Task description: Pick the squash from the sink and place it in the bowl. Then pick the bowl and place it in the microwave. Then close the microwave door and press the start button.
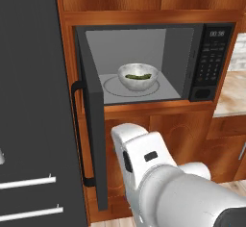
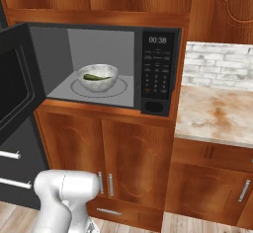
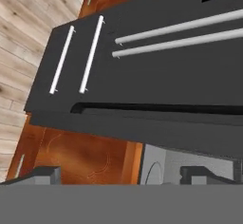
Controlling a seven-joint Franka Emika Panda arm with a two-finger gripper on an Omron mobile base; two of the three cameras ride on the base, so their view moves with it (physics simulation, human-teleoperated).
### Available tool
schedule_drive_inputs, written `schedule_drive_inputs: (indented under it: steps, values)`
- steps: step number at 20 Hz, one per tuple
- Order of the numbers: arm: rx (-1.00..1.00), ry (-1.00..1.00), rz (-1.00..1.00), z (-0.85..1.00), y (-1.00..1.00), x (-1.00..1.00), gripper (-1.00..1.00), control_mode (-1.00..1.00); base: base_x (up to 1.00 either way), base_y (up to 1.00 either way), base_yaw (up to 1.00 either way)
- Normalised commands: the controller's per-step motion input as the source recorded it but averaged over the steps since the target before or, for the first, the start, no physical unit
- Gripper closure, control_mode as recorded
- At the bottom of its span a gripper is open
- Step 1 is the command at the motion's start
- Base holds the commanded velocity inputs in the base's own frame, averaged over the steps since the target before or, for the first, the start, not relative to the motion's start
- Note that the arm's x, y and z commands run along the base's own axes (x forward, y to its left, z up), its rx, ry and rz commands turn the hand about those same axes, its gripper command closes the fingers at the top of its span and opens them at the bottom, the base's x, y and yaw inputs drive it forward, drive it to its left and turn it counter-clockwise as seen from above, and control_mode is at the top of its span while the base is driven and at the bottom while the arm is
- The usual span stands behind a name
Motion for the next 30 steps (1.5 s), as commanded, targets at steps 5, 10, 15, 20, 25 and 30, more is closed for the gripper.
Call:
schedule_drive_inputs:
  steps: [5, 10, 15, 20, 25, 30]
  values:
    - [0.01, -0.13, -0.16, 0.00, -0.29, 0.00, -1.00, -1.00, 0.00, 0.00, 0.00]
    - [0.00, -0.11, -0.05, 0.00, 0.37, -0.02, -1.00, -1.00, 0.00, 0.00, 0.00]
    - [-0.02, -0.02, -0.06, -0.01, 0.90, 0.40, -1.00, -1.00, 0.00, 0.00, 0.00]
    - [0.00, 0.00, -0.17, -0.15, 0.48, 0.90, -1.00, -1.00, 0.00, 0.00, 0.00]
    - [0.00, 0.00, -0.18, -0.39, 0.24, 0.88, -1.00, -1.00, 0.00, 0.00, 0.00]
    - [0.06, -0.02, -0.14, -0.06, -0.42, 0.13, -1.00, -1.00, 0.00, 0.00, 0.00]
